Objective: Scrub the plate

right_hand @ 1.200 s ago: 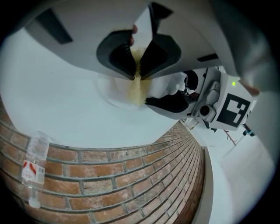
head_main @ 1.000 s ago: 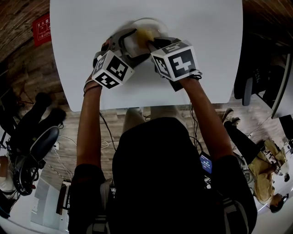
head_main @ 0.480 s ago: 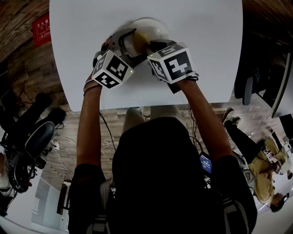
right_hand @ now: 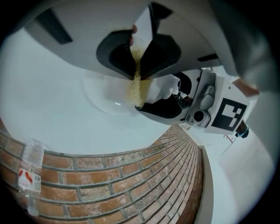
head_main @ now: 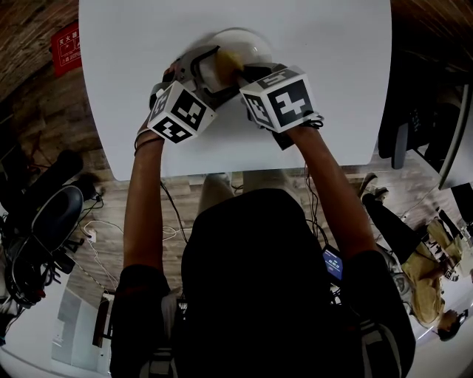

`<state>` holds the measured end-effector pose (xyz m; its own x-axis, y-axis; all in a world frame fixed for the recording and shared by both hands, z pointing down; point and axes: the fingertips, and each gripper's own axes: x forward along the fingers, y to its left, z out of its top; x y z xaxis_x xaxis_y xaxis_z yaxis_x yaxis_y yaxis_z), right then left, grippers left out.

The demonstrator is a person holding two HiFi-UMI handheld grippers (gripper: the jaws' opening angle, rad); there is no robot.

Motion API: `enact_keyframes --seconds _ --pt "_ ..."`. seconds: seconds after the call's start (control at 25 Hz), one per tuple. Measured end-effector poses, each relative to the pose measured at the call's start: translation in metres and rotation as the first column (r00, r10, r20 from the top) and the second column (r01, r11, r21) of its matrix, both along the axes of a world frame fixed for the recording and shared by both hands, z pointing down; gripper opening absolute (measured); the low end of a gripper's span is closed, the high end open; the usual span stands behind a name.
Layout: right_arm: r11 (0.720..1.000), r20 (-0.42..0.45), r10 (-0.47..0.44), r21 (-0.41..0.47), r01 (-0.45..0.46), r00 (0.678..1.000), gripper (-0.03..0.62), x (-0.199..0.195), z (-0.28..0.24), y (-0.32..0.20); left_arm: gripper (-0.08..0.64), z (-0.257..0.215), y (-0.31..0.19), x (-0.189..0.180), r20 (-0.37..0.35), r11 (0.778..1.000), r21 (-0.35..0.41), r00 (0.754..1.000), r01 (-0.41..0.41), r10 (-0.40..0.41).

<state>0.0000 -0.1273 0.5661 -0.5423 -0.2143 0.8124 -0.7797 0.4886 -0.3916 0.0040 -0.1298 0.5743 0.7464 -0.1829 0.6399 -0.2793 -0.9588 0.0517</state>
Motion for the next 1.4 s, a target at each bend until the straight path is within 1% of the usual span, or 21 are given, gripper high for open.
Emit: enact_keyframes --seconds 0.24,0.96,1.24,1.4 --pt "0.999 -0.002 0.037 -0.014 -0.037 0.999 0.043 0.014 0.001 -0.004 0.388 0.0 -0.001 0.0 0.0 1.0 0.002 1.0 -0.001 0.001" --pt "0.996 -0.022 0.091 -0.004 -0.091 0.996 0.042 0.044 -0.001 -0.011 0.388 0.002 -0.002 -0.002 0.003 1.0 -0.003 1.0 0.001 -0.001" --pt "0.993 -0.062 0.118 0.003 -0.118 0.991 0.043 0.066 -0.004 -0.012 0.388 0.0 -0.001 0.002 0.006 1.0 -0.001 1.0 -0.001 0.001" --pt "0.992 -0.057 0.128 0.016 -0.127 0.99 0.042 0.074 -0.007 -0.014 0.388 -0.001 -0.001 0.003 0.001 1.0 0.0 1.0 0.001 -0.001"
